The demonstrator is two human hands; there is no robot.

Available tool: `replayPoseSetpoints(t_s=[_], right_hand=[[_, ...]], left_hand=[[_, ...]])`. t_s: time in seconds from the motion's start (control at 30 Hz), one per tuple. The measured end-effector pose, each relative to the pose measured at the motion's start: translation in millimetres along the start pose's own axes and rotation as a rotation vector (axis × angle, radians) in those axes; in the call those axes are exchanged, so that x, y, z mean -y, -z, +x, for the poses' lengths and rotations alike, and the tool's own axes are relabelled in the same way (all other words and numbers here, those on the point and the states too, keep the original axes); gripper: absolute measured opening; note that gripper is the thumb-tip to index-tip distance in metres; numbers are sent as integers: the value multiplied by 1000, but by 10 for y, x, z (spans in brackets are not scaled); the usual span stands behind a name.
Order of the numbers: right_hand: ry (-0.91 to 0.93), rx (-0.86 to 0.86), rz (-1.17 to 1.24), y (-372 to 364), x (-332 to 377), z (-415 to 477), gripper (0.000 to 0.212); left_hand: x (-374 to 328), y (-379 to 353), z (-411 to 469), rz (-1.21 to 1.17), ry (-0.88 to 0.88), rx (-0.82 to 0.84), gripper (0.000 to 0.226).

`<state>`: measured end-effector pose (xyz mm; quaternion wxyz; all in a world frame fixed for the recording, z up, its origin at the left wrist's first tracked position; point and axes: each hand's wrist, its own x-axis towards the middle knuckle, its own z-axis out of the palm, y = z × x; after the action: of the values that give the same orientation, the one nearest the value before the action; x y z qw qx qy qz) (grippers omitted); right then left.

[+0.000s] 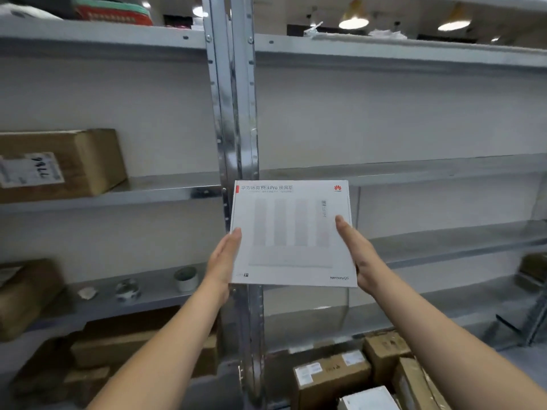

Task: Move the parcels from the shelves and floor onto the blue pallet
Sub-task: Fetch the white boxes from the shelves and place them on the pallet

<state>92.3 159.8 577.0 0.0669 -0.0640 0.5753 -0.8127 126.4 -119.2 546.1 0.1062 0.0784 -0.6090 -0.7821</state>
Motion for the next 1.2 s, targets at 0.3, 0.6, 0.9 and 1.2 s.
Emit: replayPoseSetpoints(t_s=[0.3,0.6,0.9,1.2], right_hand=[[-104,146,-85,-510,-435,502,70],[-290,386,-82,-1525,-1311,738,58],[-477,732,-178,-3172,-2134,465,50],[-584,976,-294,-5377,-3114,-223,58]], left_hand=[[146,555,-130,-75,-9,-223,50],[259,1574,-694,-89,22,-629,48],[192,2858,-1568,-149,-53,-1041,23],[-48,4659,-2534,-131,-34,-1276,43]])
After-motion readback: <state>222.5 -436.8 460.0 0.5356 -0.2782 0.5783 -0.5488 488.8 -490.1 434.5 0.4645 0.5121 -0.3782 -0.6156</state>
